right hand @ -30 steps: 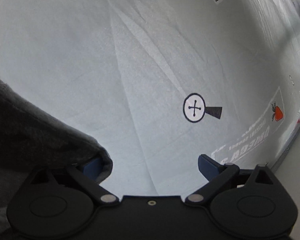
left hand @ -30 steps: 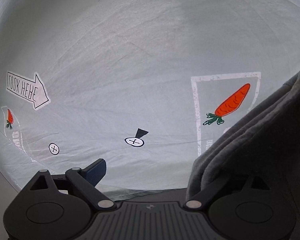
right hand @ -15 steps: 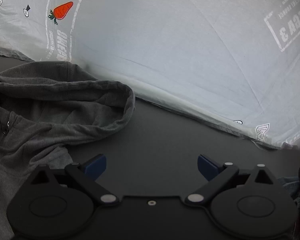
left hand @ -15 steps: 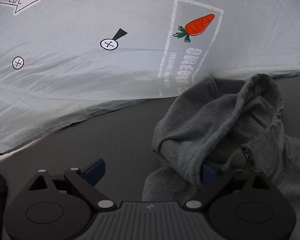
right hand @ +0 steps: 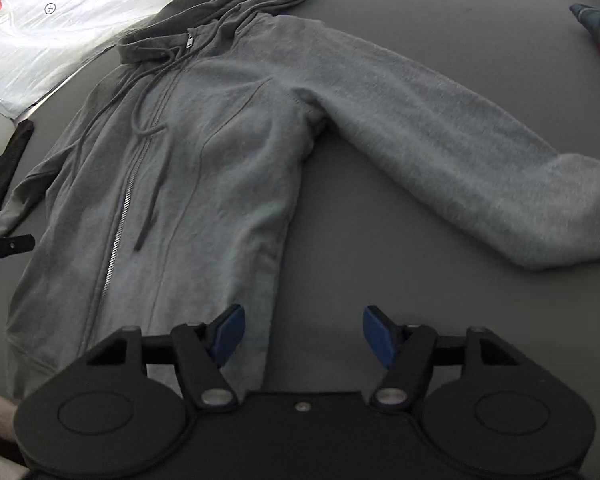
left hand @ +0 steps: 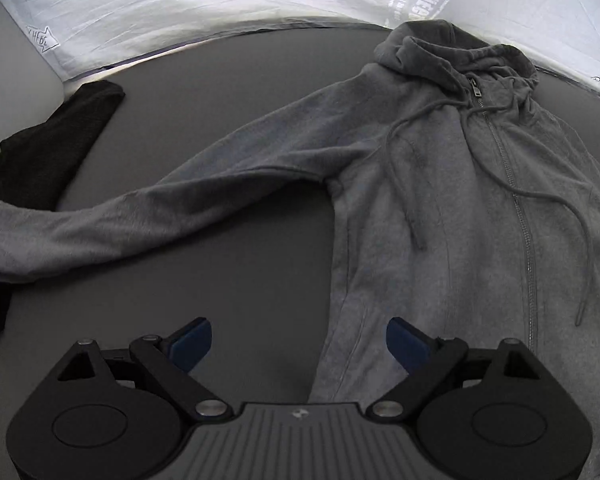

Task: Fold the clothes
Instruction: 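Pinch the hoodie hem with the left gripper and pull it straight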

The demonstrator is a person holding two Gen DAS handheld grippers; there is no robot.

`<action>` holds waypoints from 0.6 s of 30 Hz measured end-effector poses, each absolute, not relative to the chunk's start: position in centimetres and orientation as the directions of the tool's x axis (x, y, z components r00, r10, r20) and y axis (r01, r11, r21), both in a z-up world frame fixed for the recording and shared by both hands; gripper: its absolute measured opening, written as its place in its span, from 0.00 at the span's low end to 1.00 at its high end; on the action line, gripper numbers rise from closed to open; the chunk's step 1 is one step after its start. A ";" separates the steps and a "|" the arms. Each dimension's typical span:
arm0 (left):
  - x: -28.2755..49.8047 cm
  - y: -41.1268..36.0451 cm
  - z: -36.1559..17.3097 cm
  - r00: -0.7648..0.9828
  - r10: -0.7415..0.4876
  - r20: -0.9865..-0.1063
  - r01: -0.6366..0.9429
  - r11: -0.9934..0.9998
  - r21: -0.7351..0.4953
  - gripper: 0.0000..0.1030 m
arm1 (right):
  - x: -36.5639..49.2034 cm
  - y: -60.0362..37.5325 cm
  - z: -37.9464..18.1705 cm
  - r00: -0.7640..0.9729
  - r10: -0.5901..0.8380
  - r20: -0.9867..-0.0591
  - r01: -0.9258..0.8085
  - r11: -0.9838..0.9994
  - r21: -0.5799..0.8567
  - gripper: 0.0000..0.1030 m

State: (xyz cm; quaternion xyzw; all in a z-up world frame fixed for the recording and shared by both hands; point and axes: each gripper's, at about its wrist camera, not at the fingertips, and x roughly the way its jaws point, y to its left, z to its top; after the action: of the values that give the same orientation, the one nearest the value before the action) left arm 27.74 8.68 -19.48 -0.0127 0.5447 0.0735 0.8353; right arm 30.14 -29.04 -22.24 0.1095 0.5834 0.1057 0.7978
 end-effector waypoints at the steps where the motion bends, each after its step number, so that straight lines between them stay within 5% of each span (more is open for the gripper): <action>1: 26.0 9.1 -19.4 0.383 0.102 -0.918 -0.143 0.988 0.050 0.86 | 28.7 -28.5 -22.1 0.281 0.323 -0.904 -0.055 0.945 0.321 0.62; 10: 16.2 11.3 -22.1 0.350 0.017 -0.937 -0.236 0.969 -0.070 0.70 | 22.0 -25.4 -22.2 0.202 0.452 -0.869 -0.154 0.891 0.427 0.60; 12: 15.7 10.8 -22.1 0.383 0.049 -0.922 -0.236 0.971 -0.046 0.54 | 21.2 -24.0 -22.5 0.241 0.416 -0.877 -0.189 0.906 0.378 0.45; 13: 15.5 10.8 -21.9 0.395 0.048 -0.917 -0.249 0.967 -0.056 0.45 | 20.8 -23.4 -22.6 0.266 0.369 -0.890 -0.195 0.925 0.325 0.22; 14: 15.4 10.9 -21.7 0.393 0.033 -0.919 -0.260 0.963 -0.077 0.12 | 20.5 -23.0 -22.5 0.280 0.348 -0.895 -0.189 0.934 0.304 0.11; 15: 15.3 10.7 -21.1 0.386 0.021 -0.922 -0.262 0.961 -0.088 0.03 | 20.4 -23.2 -22.0 0.289 0.361 -0.887 -0.176 0.930 0.321 0.03; 18: 14.4 9.4 -17.5 0.396 -0.027 -0.918 -0.171 0.980 -0.103 0.03 | 19.9 -24.5 -18.7 0.316 0.358 -0.878 -0.158 0.933 0.324 0.03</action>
State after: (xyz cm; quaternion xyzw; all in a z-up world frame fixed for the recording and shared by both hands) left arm 14.37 9.35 -17.51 -0.0906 0.5478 0.0433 0.8306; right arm 19.85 -24.55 -18.66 0.0892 0.5625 0.1600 0.8063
